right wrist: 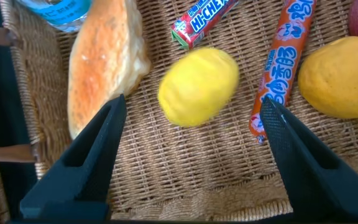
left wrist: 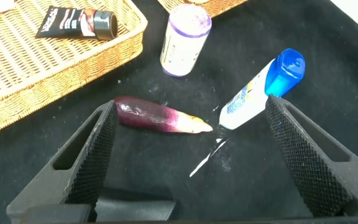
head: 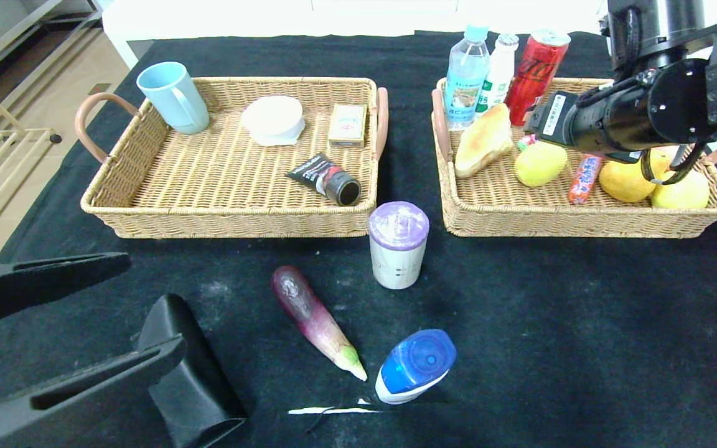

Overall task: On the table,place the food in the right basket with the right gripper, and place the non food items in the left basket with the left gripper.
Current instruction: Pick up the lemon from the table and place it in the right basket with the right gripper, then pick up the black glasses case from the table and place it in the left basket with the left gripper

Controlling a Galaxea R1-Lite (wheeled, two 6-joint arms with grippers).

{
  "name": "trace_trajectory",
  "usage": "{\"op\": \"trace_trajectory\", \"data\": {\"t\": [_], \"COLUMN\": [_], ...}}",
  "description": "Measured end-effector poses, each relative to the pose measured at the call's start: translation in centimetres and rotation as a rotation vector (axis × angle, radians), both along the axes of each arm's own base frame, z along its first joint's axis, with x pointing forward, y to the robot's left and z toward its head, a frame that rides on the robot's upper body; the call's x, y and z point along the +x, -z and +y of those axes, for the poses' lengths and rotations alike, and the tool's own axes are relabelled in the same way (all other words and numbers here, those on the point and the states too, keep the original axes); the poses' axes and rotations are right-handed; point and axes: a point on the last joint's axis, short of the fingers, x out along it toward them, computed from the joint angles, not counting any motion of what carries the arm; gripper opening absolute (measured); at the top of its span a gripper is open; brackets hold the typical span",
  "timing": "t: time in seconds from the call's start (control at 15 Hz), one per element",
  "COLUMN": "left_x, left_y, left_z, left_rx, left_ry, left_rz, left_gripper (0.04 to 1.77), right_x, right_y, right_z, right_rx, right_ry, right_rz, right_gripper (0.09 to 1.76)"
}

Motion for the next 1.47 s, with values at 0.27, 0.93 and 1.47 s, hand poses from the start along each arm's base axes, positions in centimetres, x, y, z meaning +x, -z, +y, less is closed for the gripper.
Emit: {"op": "trace_trajectory", "data": {"t": [0.27, 0.93, 1.47], "left_x": [0.0, -0.2, 0.0], "left_y": [-0.3, -0.3, 0.2], "left_z": [0.1, 0.5, 0.4], "left_rx": [-0.007, 0.029, 0.061], "left_ry": [-0.013, -0.054, -0.057], "left_rz": [-0.011, -0.037, -0.001], "left_gripper": [1.72, 1.72, 1.72], "right_x": [-2.5, -14.7, -22.1], "right_y": [-0.6, 3.5, 6.3], "right_z": [0.5, -2.6, -6.1], "right_rx": [0.004, -0.096, -0.125], "right_ry": [-0.096, -0.786, -1.078], "right_rz": [0.013, -0.122, -0.243], "right_gripper": [1.62, 1.68, 1.7]}}
